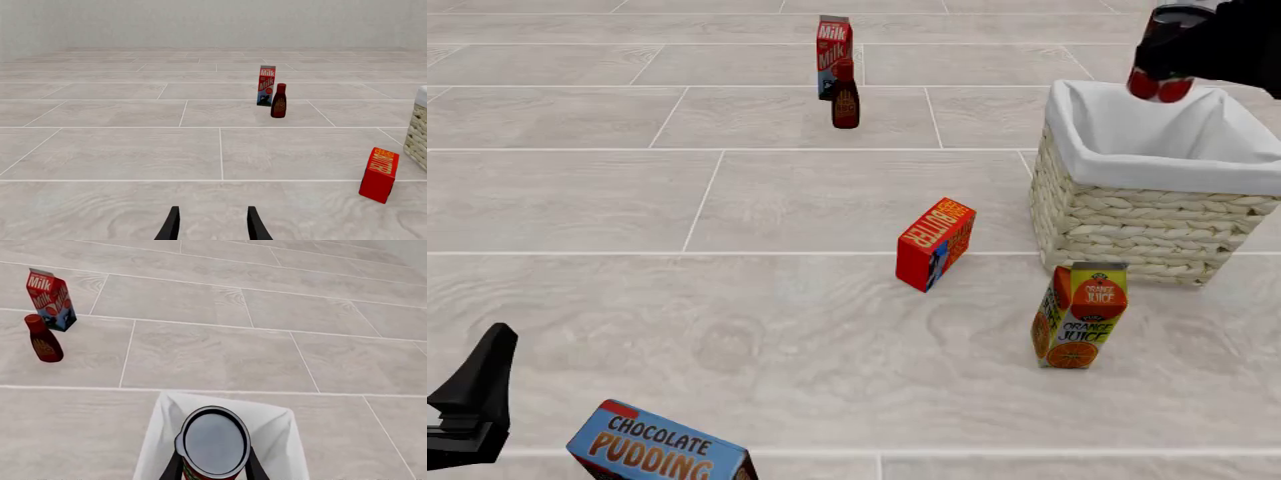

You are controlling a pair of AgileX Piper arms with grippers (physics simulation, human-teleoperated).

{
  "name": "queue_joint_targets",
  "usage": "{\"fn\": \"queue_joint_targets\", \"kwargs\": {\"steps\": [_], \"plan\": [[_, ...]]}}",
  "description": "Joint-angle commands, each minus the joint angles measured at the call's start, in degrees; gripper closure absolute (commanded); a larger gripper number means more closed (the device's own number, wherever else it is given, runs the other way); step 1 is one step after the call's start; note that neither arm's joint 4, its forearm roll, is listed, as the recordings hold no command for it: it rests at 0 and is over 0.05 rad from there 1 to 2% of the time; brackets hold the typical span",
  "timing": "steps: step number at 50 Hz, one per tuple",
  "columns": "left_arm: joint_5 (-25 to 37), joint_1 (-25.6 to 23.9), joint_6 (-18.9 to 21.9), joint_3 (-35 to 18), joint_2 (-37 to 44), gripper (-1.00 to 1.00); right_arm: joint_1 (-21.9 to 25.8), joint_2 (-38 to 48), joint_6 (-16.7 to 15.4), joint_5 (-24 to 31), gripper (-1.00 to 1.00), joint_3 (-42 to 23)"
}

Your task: Pick the tomato sauce and place it in the basket.

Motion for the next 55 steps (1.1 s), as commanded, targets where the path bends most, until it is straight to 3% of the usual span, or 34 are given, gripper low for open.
{"fn": "queue_joint_targets", "kwargs": {"steps": [1,55], "plan": [[0.0,0.0,0.0,0.0,0.0,-1.00,-0.2,1.5,1.7,-1.2,1.00,0.6],[0.0,0.0,0.0,0.0,0.0,-1.00,-1.9,3.6,2.0,-3.8,1.00,5.0]]}}
